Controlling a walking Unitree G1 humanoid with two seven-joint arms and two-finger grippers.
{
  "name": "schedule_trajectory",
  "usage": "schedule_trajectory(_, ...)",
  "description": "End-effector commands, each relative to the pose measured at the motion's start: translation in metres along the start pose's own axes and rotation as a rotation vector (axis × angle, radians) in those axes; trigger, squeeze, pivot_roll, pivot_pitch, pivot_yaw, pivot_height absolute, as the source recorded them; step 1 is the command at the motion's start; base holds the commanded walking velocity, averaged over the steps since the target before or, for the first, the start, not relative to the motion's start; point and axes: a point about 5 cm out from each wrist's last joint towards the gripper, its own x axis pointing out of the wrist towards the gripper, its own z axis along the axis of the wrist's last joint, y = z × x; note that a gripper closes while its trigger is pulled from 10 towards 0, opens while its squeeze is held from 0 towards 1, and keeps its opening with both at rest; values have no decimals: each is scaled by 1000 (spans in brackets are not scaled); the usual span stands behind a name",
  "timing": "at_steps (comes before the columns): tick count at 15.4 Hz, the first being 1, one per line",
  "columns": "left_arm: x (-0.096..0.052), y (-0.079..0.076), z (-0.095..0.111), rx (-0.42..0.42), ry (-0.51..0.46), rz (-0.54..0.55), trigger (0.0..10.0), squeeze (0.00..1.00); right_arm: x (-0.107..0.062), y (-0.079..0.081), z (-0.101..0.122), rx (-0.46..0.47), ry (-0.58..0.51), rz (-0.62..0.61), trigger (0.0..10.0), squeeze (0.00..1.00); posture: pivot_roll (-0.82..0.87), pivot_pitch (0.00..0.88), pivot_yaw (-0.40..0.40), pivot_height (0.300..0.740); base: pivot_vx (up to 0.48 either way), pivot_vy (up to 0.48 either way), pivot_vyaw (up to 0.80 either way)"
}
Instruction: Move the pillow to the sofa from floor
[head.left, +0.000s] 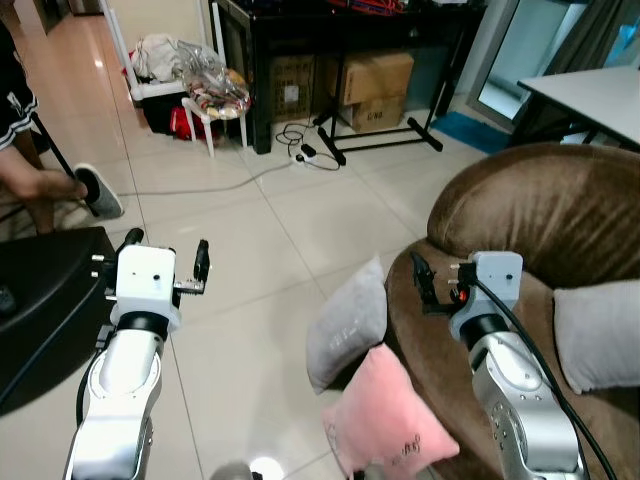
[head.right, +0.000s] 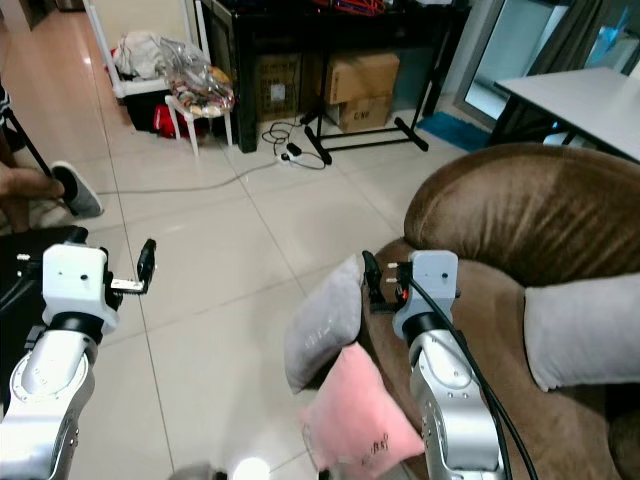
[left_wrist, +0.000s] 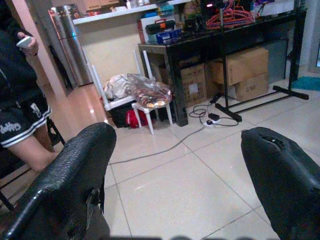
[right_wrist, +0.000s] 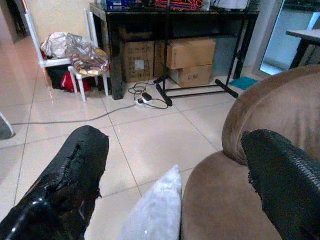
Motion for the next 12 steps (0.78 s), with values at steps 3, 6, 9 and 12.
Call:
schedule_trajectory(3,0,-3,-3,-6,5,-9,10000,0,0,-3,-1,-4,5,-6,10000,0,-28,0,-66,615,0,0,0)
schedule_trajectory(6,-2,-1,-5,-19,6,0,10000,0,0,-2,-2,-7,11,2,10000,0,-28,0,-68,600,0,0,0)
schedule_trajectory(9,-2,-2,-6,-28,12,5,10000,0,1,0,-2,-7,13,29,10000,0,-32,0,-72,600,0,0,0)
schedule_trajectory(12,-3,-3,-5,-36,2,-5,10000,0,1,-2,-3,-18,15,22,10000,0,-33,0,-72,600,0,0,0)
